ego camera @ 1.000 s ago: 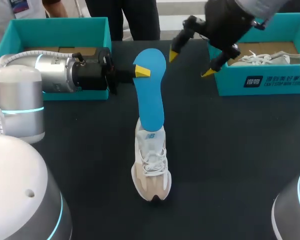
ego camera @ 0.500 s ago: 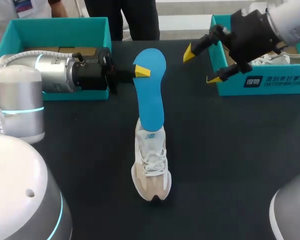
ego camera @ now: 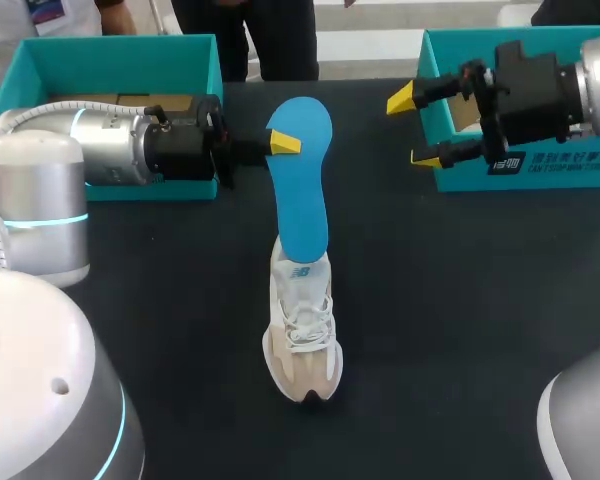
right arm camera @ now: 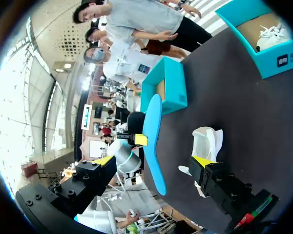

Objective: Take the shoe out of the shoebox, open the shoe tongue, remove and reinsert the insole, then place the shoe into the shoebox

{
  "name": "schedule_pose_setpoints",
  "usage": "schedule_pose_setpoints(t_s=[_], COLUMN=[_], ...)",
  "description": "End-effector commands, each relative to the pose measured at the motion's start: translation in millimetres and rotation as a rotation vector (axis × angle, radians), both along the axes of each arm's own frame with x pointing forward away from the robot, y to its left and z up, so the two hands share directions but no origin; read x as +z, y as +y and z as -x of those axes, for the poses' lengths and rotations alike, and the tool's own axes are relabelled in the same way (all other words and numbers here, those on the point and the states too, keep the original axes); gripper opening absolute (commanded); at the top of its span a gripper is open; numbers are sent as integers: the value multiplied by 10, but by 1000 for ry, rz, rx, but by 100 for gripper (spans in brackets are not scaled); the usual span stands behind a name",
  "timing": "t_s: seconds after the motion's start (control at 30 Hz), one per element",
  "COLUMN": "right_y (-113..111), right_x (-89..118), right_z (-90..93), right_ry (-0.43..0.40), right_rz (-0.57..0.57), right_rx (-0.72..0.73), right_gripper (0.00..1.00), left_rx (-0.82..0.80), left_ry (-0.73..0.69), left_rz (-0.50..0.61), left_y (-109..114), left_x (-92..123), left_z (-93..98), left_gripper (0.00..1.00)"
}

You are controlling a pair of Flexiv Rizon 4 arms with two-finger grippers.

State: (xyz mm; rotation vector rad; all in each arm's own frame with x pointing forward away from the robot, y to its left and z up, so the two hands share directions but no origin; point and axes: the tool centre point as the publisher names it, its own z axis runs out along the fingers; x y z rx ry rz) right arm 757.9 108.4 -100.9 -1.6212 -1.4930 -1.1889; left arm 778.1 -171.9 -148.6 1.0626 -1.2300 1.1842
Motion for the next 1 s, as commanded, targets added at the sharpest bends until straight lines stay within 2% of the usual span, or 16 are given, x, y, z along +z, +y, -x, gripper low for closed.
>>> schedule_pose_setpoints(t_s=[0.03, 0.5, 0.73, 1.0], right_y=[30, 47, -7, -7], right_x=[-67, -65, -152, -152], right_z=[7, -47, -66, -66], right_ry=[-39, -85, -41, -41], right_rz=[-177, -223, -228, -228], right_rx=[21, 104, 99, 99], right_gripper=[100, 100, 100, 100], left_rx=[2, 2, 2, 2], left_ry=[0, 0, 0, 0], left_rz=[-2, -2, -2, -2], left_y=[-2, -2, -2, -2], left_x=[4, 4, 4, 4], left_z=[8, 8, 8, 8], left_gripper=[0, 0, 0, 0])
